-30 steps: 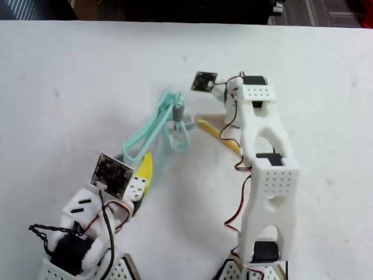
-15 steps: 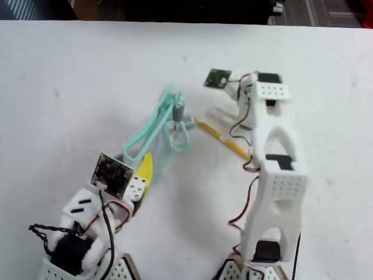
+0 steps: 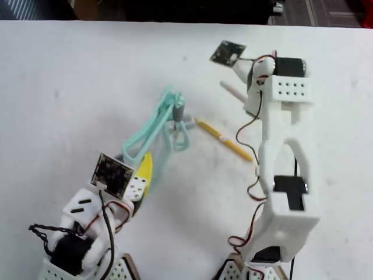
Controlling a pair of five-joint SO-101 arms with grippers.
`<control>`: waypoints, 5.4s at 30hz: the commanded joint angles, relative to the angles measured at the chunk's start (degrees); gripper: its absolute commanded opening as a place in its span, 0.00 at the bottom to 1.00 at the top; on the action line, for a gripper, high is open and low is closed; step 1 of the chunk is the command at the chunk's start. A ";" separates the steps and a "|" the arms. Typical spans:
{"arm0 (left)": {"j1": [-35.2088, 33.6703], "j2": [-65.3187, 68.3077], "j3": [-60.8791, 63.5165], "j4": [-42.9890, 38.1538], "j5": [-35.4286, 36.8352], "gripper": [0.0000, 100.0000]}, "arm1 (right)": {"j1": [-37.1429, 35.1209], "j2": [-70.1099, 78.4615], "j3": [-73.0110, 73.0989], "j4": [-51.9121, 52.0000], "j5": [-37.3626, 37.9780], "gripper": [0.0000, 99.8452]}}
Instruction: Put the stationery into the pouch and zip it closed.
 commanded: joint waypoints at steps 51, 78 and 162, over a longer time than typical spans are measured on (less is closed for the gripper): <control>0.40 0.22 -2.90 2.90 5.45 0.18 | -24.66 -71.96 27.34 -24.57 -50.90 0.02; 0.40 0.22 -2.90 2.81 5.45 0.18 | -33.36 -72.57 39.30 -49.36 -61.10 0.02; -4.97 0.22 -2.64 1.14 9.49 0.23 | -42.42 -72.66 58.64 -62.29 -53.45 0.17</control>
